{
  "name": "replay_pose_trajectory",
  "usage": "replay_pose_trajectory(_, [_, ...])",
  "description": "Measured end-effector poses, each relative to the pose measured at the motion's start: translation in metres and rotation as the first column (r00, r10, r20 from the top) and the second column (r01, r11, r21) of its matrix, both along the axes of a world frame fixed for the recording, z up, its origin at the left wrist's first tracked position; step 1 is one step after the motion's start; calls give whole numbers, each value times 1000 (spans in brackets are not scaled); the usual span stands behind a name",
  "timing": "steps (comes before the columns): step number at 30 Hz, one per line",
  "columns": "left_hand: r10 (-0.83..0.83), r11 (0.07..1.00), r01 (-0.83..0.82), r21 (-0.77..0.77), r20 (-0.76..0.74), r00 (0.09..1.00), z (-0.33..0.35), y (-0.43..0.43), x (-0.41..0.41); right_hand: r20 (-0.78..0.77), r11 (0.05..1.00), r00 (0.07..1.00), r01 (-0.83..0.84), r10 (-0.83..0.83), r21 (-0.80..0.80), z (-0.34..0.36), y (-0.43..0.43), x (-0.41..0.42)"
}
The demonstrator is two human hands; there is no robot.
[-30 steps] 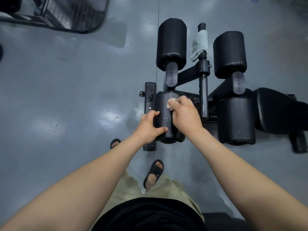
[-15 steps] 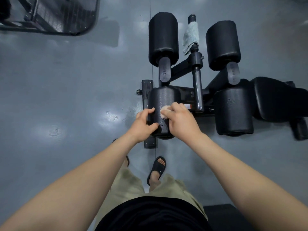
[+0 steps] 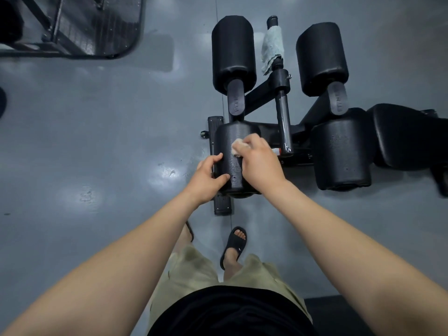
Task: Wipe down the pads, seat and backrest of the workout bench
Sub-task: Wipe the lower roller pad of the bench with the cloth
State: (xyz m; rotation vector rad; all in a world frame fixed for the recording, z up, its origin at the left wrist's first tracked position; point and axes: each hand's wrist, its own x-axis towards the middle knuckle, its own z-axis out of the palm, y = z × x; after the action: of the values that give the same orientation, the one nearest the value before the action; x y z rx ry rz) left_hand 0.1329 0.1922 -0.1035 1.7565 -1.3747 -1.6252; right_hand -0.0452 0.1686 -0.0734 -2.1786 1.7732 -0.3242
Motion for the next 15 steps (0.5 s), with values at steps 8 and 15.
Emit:
replay_pose_trajectory(8, [18,1000,-18,8,-34,999,-1,0,-2,-35,998,998,-60,61,26,-2,25,-13])
replay_pose_trajectory(15, [36,999,-35,27,-69,997,1,4,-3,-59,989,991,123,-118,77,5,-44,0])
